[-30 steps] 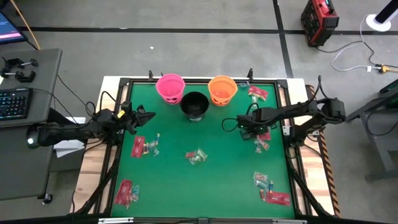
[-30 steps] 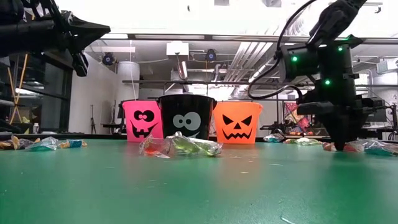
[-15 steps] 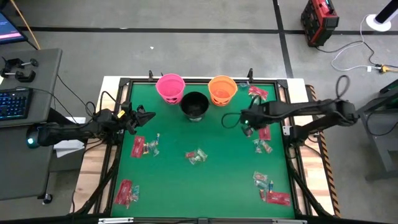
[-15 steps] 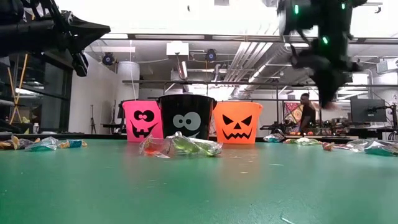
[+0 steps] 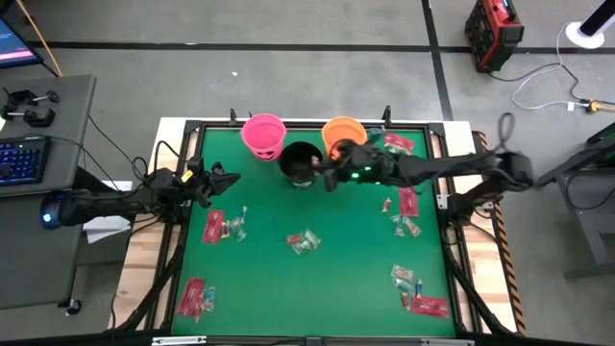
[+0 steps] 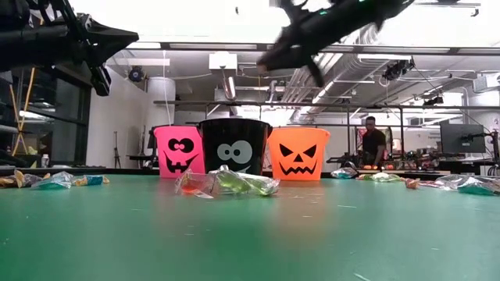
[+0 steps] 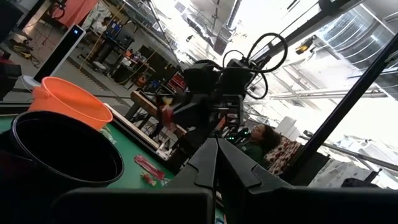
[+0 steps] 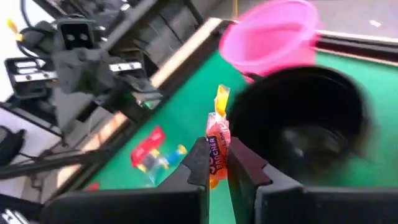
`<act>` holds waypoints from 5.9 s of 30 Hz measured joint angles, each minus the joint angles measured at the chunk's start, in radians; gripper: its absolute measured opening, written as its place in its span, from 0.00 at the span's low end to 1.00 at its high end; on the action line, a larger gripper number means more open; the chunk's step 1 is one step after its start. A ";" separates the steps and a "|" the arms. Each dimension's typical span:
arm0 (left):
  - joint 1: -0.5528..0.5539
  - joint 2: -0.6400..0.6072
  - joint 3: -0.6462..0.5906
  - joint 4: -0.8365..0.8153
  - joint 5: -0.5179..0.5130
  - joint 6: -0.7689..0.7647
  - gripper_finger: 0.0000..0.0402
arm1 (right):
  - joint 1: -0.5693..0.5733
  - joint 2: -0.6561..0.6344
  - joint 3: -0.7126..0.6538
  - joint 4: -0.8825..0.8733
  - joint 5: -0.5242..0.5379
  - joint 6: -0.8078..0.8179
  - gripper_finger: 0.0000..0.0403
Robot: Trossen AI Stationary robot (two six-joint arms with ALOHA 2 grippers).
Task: Sort candy by brand, put in halloween buckets
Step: Put the orange candy into the black bucket, then put the blue candy into the black bucket
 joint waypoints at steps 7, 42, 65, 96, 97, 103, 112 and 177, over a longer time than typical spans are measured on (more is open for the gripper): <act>0.000 0.000 0.000 0.000 0.000 0.000 0.00 | -0.030 0.243 0.195 -0.041 0.009 -0.072 0.10; 0.000 0.000 0.000 -0.003 0.000 0.000 0.00 | 0.118 -0.461 -0.339 -1.010 0.106 0.806 0.59; 0.000 0.000 0.000 -0.003 0.000 0.000 0.00 | 0.089 -0.095 -0.404 -0.781 0.056 0.906 0.52; 0.000 0.000 0.000 -0.018 0.000 0.000 0.00 | -0.059 0.178 0.215 -0.206 -0.015 -0.006 0.11; 0.000 0.000 0.000 -0.022 0.000 0.000 0.00 | -0.062 0.213 0.250 -0.219 -0.017 -0.012 0.12; 0.000 0.000 0.000 -0.024 0.000 0.000 0.00 | -0.093 0.364 0.445 -0.441 -0.038 -0.026 0.24; 0.000 0.000 0.000 -0.023 0.000 0.000 0.00 | -0.116 0.368 0.623 -0.618 -0.278 -0.226 0.58; 0.000 0.000 0.000 -0.030 0.000 0.000 0.00 | 1.003 -0.079 -0.370 -0.675 -0.429 1.513 0.18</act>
